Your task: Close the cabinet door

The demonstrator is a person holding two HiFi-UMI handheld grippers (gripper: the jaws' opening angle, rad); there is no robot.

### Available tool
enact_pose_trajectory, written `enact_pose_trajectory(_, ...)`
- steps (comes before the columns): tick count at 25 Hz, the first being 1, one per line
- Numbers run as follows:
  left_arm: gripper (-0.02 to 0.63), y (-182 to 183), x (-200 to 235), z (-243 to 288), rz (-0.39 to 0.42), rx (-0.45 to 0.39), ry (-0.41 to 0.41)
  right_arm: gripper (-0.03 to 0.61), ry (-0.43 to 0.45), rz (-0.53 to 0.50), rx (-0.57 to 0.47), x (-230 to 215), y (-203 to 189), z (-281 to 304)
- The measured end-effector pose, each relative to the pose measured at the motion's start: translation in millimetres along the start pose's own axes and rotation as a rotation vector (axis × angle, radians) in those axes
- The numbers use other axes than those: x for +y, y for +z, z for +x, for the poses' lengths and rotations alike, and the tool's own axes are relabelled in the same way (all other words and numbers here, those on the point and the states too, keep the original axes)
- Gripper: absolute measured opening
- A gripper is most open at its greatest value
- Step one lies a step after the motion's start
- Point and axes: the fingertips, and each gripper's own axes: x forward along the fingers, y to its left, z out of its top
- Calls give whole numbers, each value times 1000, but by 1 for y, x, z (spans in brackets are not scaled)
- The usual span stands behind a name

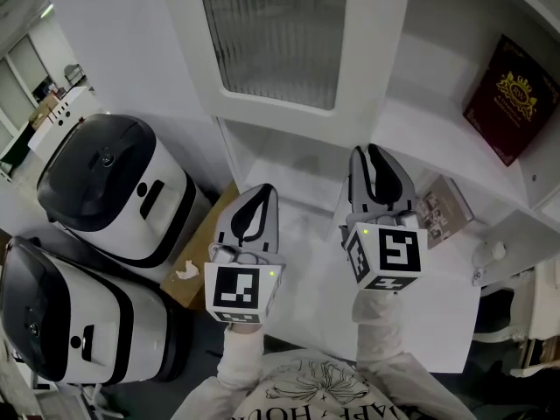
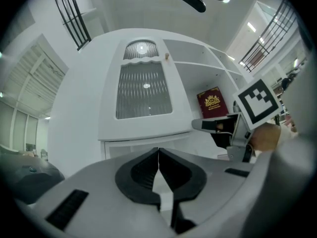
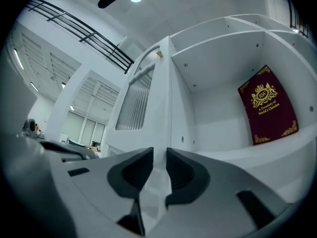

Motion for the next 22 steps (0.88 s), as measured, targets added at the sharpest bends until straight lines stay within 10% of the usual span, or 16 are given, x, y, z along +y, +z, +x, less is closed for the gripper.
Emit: enact_pose_trajectory(22,5,20,8,-33,-40,-57,-32,37,-77,63,33,26,-2,-52)
